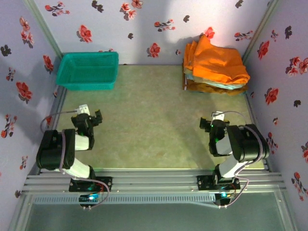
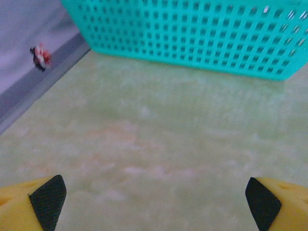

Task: Fold and stack the trousers

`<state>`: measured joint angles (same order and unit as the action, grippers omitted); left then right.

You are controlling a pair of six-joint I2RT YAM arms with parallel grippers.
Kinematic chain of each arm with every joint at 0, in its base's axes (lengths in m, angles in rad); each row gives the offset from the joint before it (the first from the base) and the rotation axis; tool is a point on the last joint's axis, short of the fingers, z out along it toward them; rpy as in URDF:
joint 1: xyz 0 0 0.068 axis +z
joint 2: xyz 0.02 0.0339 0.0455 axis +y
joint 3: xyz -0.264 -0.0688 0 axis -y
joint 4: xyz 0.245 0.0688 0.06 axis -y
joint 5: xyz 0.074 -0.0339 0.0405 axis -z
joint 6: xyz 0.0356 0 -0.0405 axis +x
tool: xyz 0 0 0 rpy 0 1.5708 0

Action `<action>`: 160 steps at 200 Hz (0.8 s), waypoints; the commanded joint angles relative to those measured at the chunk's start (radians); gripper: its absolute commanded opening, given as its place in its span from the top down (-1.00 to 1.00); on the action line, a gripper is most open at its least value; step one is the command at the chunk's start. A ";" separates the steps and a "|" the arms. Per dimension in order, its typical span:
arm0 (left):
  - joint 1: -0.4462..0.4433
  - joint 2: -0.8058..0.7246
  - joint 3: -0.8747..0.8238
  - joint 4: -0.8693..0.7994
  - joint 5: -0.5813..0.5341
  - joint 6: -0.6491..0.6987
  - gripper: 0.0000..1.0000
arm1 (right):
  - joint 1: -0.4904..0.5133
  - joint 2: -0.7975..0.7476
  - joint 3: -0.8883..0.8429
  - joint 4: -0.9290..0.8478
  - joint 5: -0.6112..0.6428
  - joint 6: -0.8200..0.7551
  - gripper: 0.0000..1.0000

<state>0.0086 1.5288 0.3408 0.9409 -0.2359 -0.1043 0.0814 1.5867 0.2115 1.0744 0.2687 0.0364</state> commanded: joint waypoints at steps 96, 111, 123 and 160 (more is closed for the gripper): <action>-0.009 0.012 0.029 -0.011 0.018 0.041 -0.99 | -0.052 -0.031 0.164 -0.169 0.017 0.074 -0.98; -0.009 0.011 0.030 -0.013 0.018 0.041 -0.99 | -0.052 -0.031 0.164 -0.169 0.017 0.074 -0.98; -0.012 0.014 0.037 -0.021 0.015 0.044 -0.99 | -0.052 -0.031 0.163 -0.169 0.018 0.074 -0.98; -0.018 0.015 0.040 -0.028 0.003 0.048 -0.99 | -0.052 -0.031 0.162 -0.169 0.018 0.074 -0.98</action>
<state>-0.0006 1.5307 0.3622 0.9081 -0.2237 -0.0883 0.0307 1.5642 0.3817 0.8906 0.2768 0.0898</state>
